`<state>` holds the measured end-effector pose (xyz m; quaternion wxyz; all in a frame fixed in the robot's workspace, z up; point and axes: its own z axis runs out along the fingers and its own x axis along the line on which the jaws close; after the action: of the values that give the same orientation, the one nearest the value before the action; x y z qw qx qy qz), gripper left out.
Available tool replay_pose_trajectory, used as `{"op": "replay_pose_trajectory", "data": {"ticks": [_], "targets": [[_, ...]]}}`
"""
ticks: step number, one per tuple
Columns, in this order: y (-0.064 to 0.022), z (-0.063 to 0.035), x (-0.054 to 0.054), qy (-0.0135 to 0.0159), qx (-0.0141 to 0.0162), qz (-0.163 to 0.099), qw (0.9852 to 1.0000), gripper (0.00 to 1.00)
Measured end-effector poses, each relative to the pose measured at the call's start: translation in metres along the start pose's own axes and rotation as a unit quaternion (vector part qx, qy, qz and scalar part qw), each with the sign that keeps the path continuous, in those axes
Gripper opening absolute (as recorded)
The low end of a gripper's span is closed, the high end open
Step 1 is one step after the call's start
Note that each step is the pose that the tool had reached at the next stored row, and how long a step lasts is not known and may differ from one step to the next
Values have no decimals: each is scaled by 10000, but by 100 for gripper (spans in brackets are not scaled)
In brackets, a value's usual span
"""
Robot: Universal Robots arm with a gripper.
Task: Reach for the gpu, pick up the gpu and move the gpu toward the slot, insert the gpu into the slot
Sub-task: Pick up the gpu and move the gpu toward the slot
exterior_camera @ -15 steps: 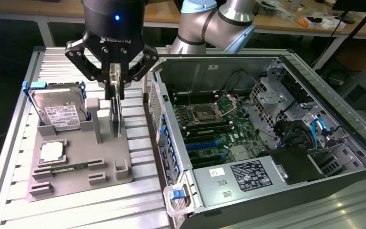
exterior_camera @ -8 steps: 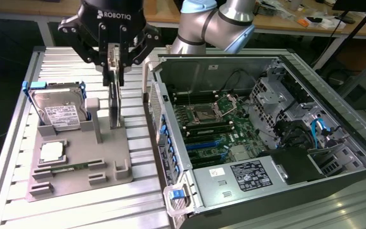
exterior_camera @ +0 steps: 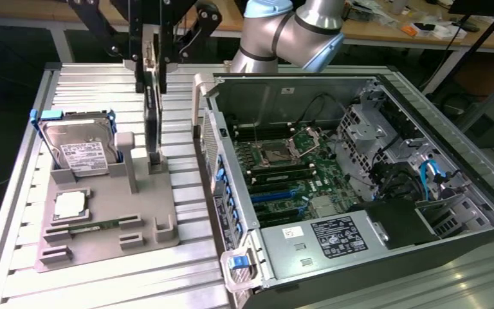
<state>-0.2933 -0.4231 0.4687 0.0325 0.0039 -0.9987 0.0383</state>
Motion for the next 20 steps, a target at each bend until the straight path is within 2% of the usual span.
{"op": "replay_pose_trajectory", "data": {"ticks": [2, 4, 9, 13, 14, 15, 16, 18, 20], "targets": [[-4, -51, 2, 0, 19, 1, 10000, 27], [-4, -56, -31, 0, 33, 2, 10000, 27], [-5, -64, -145, 3, 38, 2, 10000, 27], [-5, -65, -159, 3, 47, 3, 10000, 27], [-5, -64, -159, -4, 36, 3, 10000, 27], [-5, -64, -160, -18, 7, 0, 10000, 27], [-5, -63, -159, -23, -6, 0, 10000, 27], [-5, -63, -167, -30, -6, -1, 10000, 27], [-5, -61, -181, -64, -6, 2, 10000, 27]]}}
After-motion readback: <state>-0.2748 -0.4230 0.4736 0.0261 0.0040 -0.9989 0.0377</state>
